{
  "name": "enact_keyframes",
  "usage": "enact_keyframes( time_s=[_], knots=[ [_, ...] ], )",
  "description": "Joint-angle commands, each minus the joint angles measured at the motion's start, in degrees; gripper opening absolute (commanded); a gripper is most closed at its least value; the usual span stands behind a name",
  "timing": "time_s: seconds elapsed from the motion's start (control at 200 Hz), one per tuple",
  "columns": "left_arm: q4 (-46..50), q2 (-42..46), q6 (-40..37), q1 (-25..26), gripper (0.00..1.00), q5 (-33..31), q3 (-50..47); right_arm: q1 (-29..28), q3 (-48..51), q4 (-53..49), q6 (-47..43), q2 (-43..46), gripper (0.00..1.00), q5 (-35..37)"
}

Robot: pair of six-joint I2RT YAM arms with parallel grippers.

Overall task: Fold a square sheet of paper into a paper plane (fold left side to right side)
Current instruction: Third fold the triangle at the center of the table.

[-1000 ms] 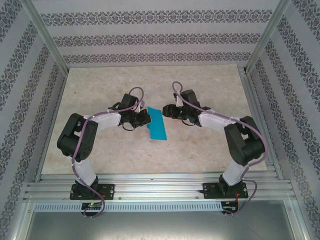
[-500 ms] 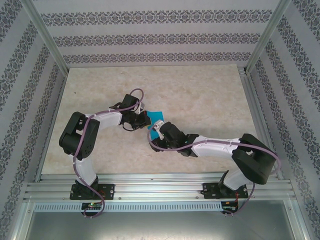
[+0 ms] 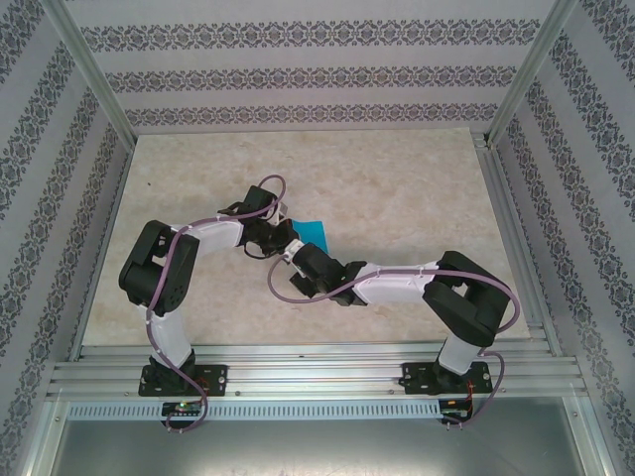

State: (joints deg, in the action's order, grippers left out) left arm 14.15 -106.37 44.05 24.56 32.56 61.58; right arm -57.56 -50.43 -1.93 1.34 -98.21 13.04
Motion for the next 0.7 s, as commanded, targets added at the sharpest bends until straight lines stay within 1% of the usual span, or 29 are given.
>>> enact_keyframes(
  time_s=[0.0, 0.1, 0.13, 0.165, 0.195, 0.23, 0.33, 0.365, 0.405, 0.445, 0.535, 0.585, 0.694],
  knots=[
    [1.4, -0.9, -0.2, 0.6, 0.0, 0.6, 2.0, -0.6, -1.4, -3.1, -1.3, 0.3, 0.27, 2.2],
    [1.9, -0.9, -0.8, 0.5, 0.0, 0.3, 2.3, -0.6, -1.7, -4.0, -1.9, 1.1, 0.06, 0.5],
    [2.2, -0.9, -1.1, 0.5, 0.01, 0.3, 2.5, -0.5, -1.7, -4.2, -2.0, 1.4, 0.0, -0.1],
    [2.6, -0.9, -1.6, 0.4, 0.06, 0.4, 2.7, -0.5, -1.8, -4.4, -2.0, 1.7, 0.0, -0.8],
    [3.4, -0.9, -2.3, 0.4, 0.14, 0.3, 3.2, -0.4, -1.9, -4.4, -2.1, 1.9, 0.0, -1.5],
    [4.6, -0.6, -3.3, 0.2, 0.2, 0.1, 4.0, -0.2, -1.8, -4.6, -2.1, 2.0, 0.0, -2.6],
    [7.8, 0.9, -6.1, -0.8, 0.31, -0.8, 5.5, 1.1, -1.9, -4.4, -1.6, 2.1, 0.0, -6.5],
    [9.0, 1.4, -7.1, -1.3, 0.37, -1.0, 6.0, 1.6, -2.0, -4.3, -1.4, 2.1, 0.0, -7.6],
    [10.3, 2.1, -8.1, -1.9, 0.4, -1.2, 6.7, 2.1, -2.1, -4.3, -1.3, 2.2, 0.0, -8.7],
    [11.4, 2.8, -9.0, -2.6, 0.42, -1.7, 7.3, 2.4, -2.3, -4.4, -1.3, 2.4, 0.0, -9.5],
    [14.0, 3.7, -11.0, -3.6, 0.42, -3.2, 8.8, 2.8, -2.6, -4.8, -1.3, 2.5, 0.0, -10.8],
    [15.4, 3.2, -12.1, -3.6, 0.4, -3.6, 10.2, 3.1, -2.6, -4.9, -1.2, 2.5, 0.0, -11.3],
    [15.6, 1.3, -12.9, -3.5, 0.34, -2.2, 12.3, 3.9, -2.5, -4.9, -0.9, 2.6, 0.0, -11.9]
  ],
)
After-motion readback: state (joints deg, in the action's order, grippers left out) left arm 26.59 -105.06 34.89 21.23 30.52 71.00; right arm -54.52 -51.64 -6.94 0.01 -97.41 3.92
